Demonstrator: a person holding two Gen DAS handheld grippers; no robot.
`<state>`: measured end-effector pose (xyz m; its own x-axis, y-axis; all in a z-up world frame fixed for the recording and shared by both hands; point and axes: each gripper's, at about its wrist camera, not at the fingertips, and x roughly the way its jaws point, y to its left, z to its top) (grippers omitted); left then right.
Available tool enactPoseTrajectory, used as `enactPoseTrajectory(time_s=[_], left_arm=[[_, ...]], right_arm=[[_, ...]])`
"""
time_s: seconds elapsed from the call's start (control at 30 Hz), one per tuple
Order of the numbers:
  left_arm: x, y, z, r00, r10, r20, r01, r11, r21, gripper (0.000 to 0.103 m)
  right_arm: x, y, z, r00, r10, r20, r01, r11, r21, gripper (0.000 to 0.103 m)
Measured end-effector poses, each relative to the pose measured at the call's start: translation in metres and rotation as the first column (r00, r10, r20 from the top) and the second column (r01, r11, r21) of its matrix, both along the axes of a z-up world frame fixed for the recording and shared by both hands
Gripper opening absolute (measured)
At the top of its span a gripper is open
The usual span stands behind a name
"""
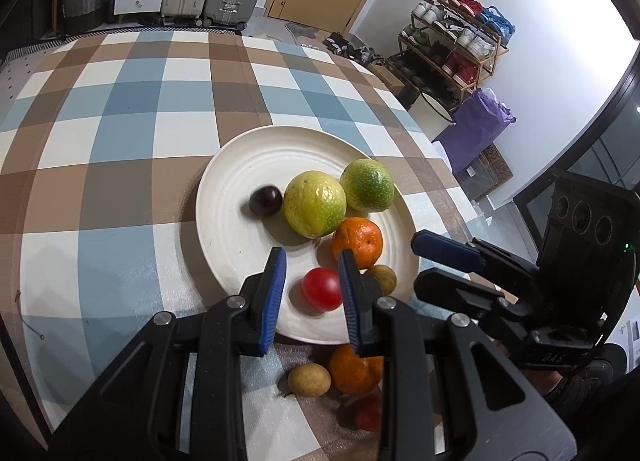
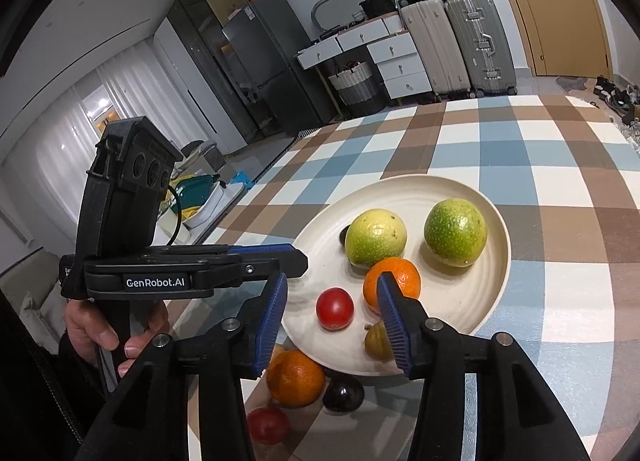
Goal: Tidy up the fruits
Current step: 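Withdraw both tools from the plate toward the remaining fruits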
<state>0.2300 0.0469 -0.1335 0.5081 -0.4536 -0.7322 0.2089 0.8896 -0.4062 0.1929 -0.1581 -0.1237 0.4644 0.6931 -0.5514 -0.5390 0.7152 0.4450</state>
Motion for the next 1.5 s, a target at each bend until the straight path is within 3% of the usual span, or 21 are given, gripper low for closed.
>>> enactPoseTrajectory(time_s=[0.27, 0.33, 0.43, 0.5, 0.63, 0.7, 1.0, 1.3, 1.43, 1.5], left_arm=[[-0.021, 0.003, 0.012, 1.0, 0.009, 0.025, -0.01, 1.0, 0.015, 0.027], [-0.029, 0.003, 0.015, 0.999, 0.02, 0.036, -0.02, 1.0, 0.022, 0.035], [-0.038, 0.007, 0.019, 0.997, 0.051, 0.059, -0.053, 0.998, 0.032, 0.037], [-0.045, 0.011, 0.021, 0.996, 0.066, 0.064, -0.068, 0.997, 0.027, 0.037], [-0.059, 0.013, 0.024, 0.994, 0.084, 0.075, -0.087, 0.996, 0.031, 0.057], [-0.069, 0.014, 0.026, 0.992, 0.094, 0.089, -0.096, 0.995, 0.028, 0.059], [-0.101, 0.004, 0.034, 0.989, 0.09, 0.117, -0.098, 0.993, 0.069, 0.082], [-0.128, -0.007, 0.042, 0.987, 0.094, 0.13, -0.108, 0.988, 0.112, 0.088], [-0.139, -0.01, 0.045, 0.986, 0.089, 0.144, -0.107, 0.987, 0.121, 0.1], [-0.144, -0.011, 0.047, 0.984, 0.091, 0.155, -0.112, 0.985, 0.128, 0.101]], right_arm=[[-0.011, -0.005, 0.011, 0.999, -0.024, 0.039, 0.024, 1.0, 0.01, 0.054], [-0.015, -0.008, 0.014, 0.998, -0.034, 0.05, 0.033, 0.999, 0.018, 0.063], [-0.02, -0.012, 0.019, 0.996, -0.052, 0.068, 0.05, 0.998, 0.025, 0.078], [-0.025, -0.015, 0.021, 0.994, -0.065, 0.082, 0.063, 0.998, 0.031, 0.082], [-0.034, -0.019, 0.026, 0.992, -0.085, 0.098, 0.081, 0.996, 0.038, 0.088], [-0.039, -0.022, 0.029, 0.99, -0.099, 0.104, 0.095, 0.995, 0.042, 0.092], [-0.061, -0.032, 0.041, 0.984, -0.129, 0.126, 0.12, 0.99, 0.079, 0.098], [-0.086, -0.039, 0.054, 0.976, -0.148, 0.163, 0.133, 0.986, 0.1, 0.099], [-0.095, -0.041, 0.058, 0.972, -0.152, 0.178, 0.136, 0.985, 0.103, 0.099], [-0.099, -0.042, 0.06, 0.971, -0.155, 0.182, 0.137, 0.985, 0.105, 0.1]])
